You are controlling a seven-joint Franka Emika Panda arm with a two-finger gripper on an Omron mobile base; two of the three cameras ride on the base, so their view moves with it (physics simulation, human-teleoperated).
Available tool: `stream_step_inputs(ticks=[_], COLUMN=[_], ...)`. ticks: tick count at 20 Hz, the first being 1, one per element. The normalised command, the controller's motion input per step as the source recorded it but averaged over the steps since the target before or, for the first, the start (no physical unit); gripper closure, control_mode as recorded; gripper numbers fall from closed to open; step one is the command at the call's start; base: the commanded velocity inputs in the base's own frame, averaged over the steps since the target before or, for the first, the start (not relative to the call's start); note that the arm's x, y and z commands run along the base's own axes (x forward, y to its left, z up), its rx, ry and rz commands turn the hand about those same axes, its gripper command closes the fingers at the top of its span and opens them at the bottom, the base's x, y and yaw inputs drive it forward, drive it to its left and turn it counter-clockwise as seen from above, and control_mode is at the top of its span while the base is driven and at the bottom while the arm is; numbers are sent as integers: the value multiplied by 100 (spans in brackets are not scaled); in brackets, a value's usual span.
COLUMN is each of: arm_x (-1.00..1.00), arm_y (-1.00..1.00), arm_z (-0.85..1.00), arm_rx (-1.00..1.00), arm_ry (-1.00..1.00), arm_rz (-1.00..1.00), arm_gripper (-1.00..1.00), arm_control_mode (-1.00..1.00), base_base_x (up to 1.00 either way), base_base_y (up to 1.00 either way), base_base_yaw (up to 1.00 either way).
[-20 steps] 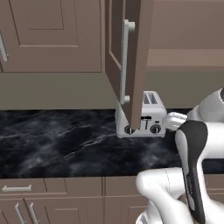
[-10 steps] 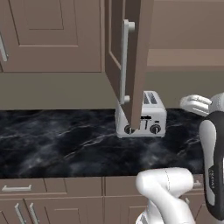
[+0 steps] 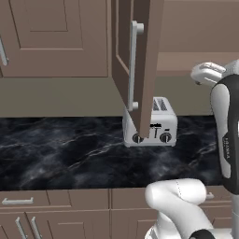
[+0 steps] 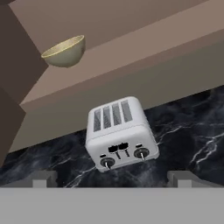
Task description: Take the smaller bowl and place it next to the appetizer plate on the dining counter , and place the larger bowl next to the plate with cooked food.
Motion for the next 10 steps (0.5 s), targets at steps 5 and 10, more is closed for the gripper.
stream_step_inputs(ticks=[5,10], arm_x=[56,92], arm_y=[-2,-9], arm_z=[40,0], arm_rx=[3,4], arm_ry=[-12,-4], arm_rz=[0,0], arm_gripper=[-100,-100], arm_control_mode=[-100,-100], base_base_x=[0,0], base_base_y=[0,0], base_base_yaw=[0,0])
